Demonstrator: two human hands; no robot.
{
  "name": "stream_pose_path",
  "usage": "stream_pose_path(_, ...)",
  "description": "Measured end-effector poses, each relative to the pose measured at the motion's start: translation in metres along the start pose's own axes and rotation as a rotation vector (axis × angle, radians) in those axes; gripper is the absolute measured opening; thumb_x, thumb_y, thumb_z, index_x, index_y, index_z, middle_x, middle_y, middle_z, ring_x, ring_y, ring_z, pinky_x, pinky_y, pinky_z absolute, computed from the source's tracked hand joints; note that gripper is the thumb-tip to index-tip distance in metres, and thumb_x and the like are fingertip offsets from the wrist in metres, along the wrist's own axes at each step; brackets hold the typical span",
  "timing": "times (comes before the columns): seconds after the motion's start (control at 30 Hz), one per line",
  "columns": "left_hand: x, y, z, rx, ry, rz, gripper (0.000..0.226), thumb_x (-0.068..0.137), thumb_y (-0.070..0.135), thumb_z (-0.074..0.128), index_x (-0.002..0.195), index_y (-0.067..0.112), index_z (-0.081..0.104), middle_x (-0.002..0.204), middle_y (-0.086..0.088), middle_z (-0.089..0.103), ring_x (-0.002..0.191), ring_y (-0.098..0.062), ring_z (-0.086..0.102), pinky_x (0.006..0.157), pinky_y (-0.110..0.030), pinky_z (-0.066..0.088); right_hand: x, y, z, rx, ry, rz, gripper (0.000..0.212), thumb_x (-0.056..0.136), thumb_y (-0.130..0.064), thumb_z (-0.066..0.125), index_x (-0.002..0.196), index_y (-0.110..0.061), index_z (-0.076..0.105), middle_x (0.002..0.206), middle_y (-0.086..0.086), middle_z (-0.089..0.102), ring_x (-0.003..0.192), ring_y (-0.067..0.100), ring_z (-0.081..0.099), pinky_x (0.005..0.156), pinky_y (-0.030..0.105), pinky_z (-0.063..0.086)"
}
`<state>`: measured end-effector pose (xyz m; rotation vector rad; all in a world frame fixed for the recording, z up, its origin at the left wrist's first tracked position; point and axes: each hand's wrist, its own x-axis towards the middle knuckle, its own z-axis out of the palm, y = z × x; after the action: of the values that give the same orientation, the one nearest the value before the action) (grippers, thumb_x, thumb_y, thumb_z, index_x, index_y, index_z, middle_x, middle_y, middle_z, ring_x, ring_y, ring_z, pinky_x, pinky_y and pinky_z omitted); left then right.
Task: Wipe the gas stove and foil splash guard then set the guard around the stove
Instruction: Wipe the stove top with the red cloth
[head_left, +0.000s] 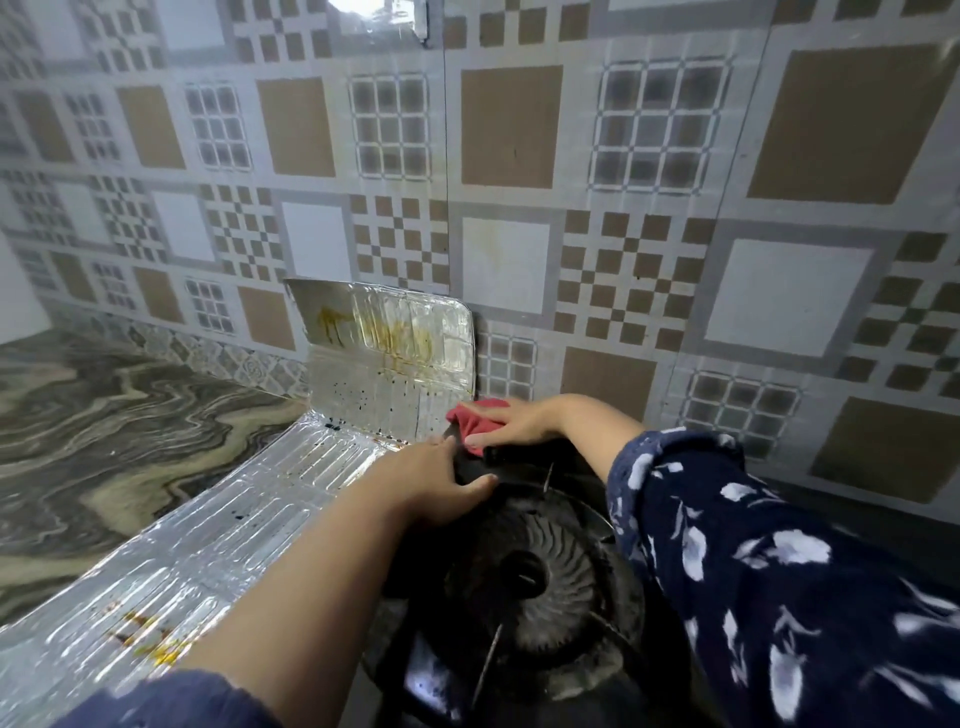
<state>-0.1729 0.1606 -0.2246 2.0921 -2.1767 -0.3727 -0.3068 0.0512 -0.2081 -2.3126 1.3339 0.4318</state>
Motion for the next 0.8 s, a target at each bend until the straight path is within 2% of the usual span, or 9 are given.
stream_pose_path(0.17, 0.0, 0.0, 0.002, 0.019, 0.009, -0.023, 0.058, 0.087, 0.055, 0.044, 0.126, 0.013, 0.045, 0.132, -0.012, 0.054, 0.118, -0.03, 0.054, 0.095, -0.04, 0.043, 0.009, -0.007, -0.008, -0.024, -0.07, -0.049, 0.063, 0.094, -0.059, 0.033, 0.148, -0.045, 0.004, 0.16, 0.0, -0.017, 0.148, 0.03, -0.004, 0.118, 0.047, 0.001)
stream_pose_path(0.27, 0.001, 0.002, 0.0, 0.039, -0.005, -0.032, 0.058, 0.089, 0.053, 0.043, 0.128, 0.011, 0.043, 0.136, -0.012, 0.051, 0.121, -0.029, 0.051, 0.097, -0.039, 0.041, -0.002, 0.006, -0.009, 0.002, -0.102, -0.034, 0.064, 0.095, -0.055, 0.038, 0.15, -0.039, 0.01, 0.161, -0.002, -0.01, 0.148, 0.028, -0.001, 0.119, 0.046, 0.003)
stream_pose_path(0.37, -0.001, 0.005, -0.003, 0.096, -0.028, -0.049, 0.064, 0.09, 0.055, 0.039, 0.136, 0.01, 0.038, 0.145, -0.009, 0.041, 0.131, -0.025, 0.043, 0.107, -0.043, 0.033, -0.024, 0.029, -0.004, 0.075, -0.103, 0.004, 0.063, 0.097, -0.048, 0.038, 0.151, -0.029, 0.014, 0.161, 0.001, 0.005, 0.148, 0.023, 0.007, 0.118, 0.041, 0.007)
stream_pose_path(0.43, -0.005, 0.01, -0.006, 0.167, -0.022, -0.057, 0.068, 0.092, 0.057, 0.035, 0.143, 0.012, 0.03, 0.153, -0.006, 0.03, 0.14, -0.021, 0.032, 0.115, -0.051, 0.019, -0.04, 0.043, 0.004, 0.091, -0.056, 0.043, 0.06, 0.098, -0.048, 0.035, 0.151, -0.027, 0.015, 0.161, 0.004, 0.008, 0.147, 0.024, 0.009, 0.118, 0.038, 0.007)
stream_pose_path(0.5, -0.012, 0.02, -0.009, 0.195, 0.015, -0.021, 0.065, 0.094, 0.054, 0.032, 0.145, 0.014, 0.027, 0.155, -0.004, 0.026, 0.144, -0.018, 0.024, 0.116, -0.053, 0.011, -0.058, 0.052, 0.015, 0.074, -0.006, 0.118, 0.061, 0.098, -0.052, 0.028, 0.151, -0.029, 0.01, 0.161, 0.006, 0.004, 0.148, 0.027, 0.005, 0.118, 0.041, 0.005)
stream_pose_path(0.63, -0.036, 0.053, -0.012, 0.163, 0.02, 0.072, 0.058, 0.097, 0.046, 0.034, 0.145, 0.014, 0.03, 0.155, -0.006, 0.028, 0.143, -0.019, 0.025, 0.116, -0.05, 0.016, -0.096, 0.069, 0.042, 0.002, 0.094, 0.299, 0.067, 0.093, -0.065, 0.018, 0.151, -0.035, 0.004, 0.161, 0.002, -0.014, 0.148, 0.033, -0.008, 0.119, 0.051, -0.003)
stream_pose_path(0.8, -0.066, 0.084, -0.009, 0.123, 0.049, 0.172, 0.059, 0.096, 0.043, 0.037, 0.147, 0.016, 0.027, 0.155, -0.006, 0.026, 0.144, -0.021, 0.023, 0.117, -0.052, 0.016, -0.152, 0.088, 0.081, 0.019, 0.212, 0.44, 0.068, 0.093, -0.067, 0.016, 0.151, -0.035, 0.004, 0.16, -0.005, -0.016, 0.147, 0.024, -0.016, 0.115, 0.057, -0.008)
